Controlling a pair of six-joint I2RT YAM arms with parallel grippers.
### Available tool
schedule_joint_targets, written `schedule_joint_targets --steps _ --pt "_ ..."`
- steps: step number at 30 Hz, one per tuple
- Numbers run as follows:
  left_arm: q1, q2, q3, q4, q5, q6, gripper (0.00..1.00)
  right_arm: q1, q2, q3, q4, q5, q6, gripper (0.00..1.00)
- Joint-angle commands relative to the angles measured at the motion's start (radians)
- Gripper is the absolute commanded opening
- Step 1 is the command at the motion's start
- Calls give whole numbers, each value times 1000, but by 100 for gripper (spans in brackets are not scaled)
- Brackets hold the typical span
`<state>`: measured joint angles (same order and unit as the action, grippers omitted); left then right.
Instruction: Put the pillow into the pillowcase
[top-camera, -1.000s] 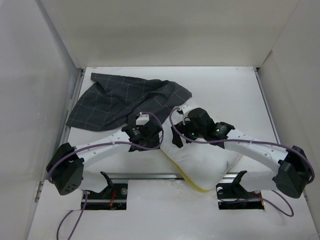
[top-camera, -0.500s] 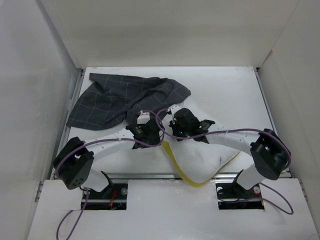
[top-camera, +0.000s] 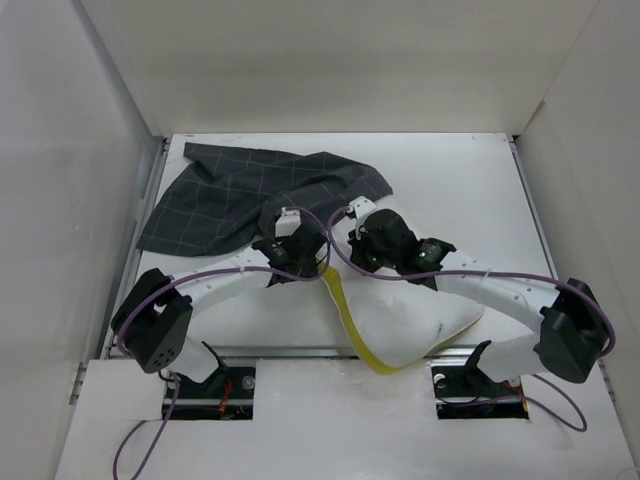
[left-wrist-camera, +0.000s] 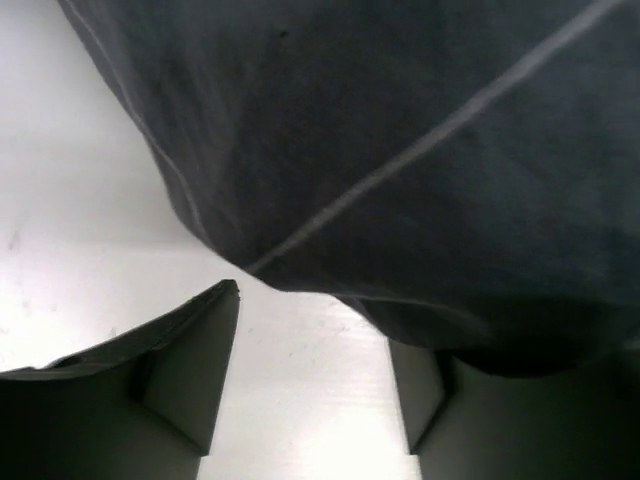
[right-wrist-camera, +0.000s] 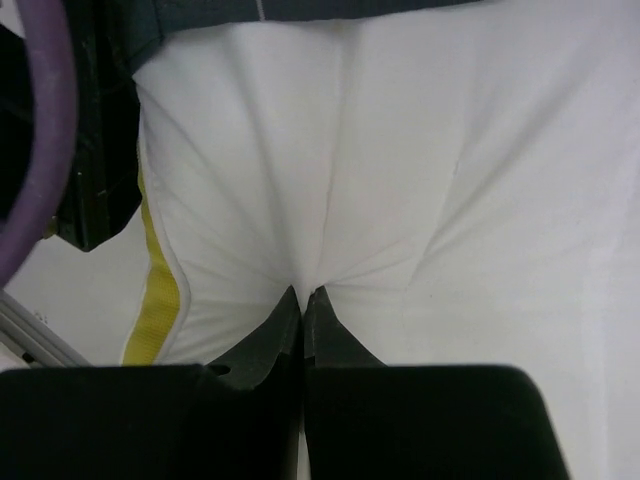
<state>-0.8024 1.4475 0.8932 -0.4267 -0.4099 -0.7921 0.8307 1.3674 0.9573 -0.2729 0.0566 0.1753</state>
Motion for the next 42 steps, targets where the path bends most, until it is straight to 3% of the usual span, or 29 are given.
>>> schedule_joint_targets --steps 1,3,4,5,15,20,23,24,29,32,35,36,37,42 --pt "9 34 81 63 -58 40 55 5 -37 90 41 -24 0 0" --pt "9 34 96 63 -70 51 37 5 -15 101 53 -24 0 0" --pt "9 34 96 63 -70 51 14 5 -14 122 54 -2 0 0" --pt "9 34 107 63 -93 48 0 5 -1 133 63 11 0 0" --pt "9 -151 -8 23 -154 10 0 -13 -86 147 72 42 0 0" --pt "9 -336 -146 207 -109 143 0 -33 -136 147 38 20 0 0" --pt "9 -422 -213 330 -83 234 47 -33 -136 167 26 8 0 0" --pt "0 -440 -243 371 -66 263 73 -33 -127 178 5 8 0 0" --pt "0 -455 -266 433 -66 298 89 -42 -116 202 -6 -15 0 0" --pt "0 -394 -228 393 -138 274 89 -42 -116 213 -6 -34 0 0" --pt "0 -319 -189 393 -196 274 82 -42 -116 222 -6 -46 0 0" --pt "0 -302 -178 393 -196 274 75 -42 -116 222 -6 -46 0 0" --pt "0 -268 -168 393 -226 274 63 -42 -116 222 -6 -55 0 0" --pt "12 -205 -96 384 -274 261 35 -42 -116 222 -15 -46 9 0"
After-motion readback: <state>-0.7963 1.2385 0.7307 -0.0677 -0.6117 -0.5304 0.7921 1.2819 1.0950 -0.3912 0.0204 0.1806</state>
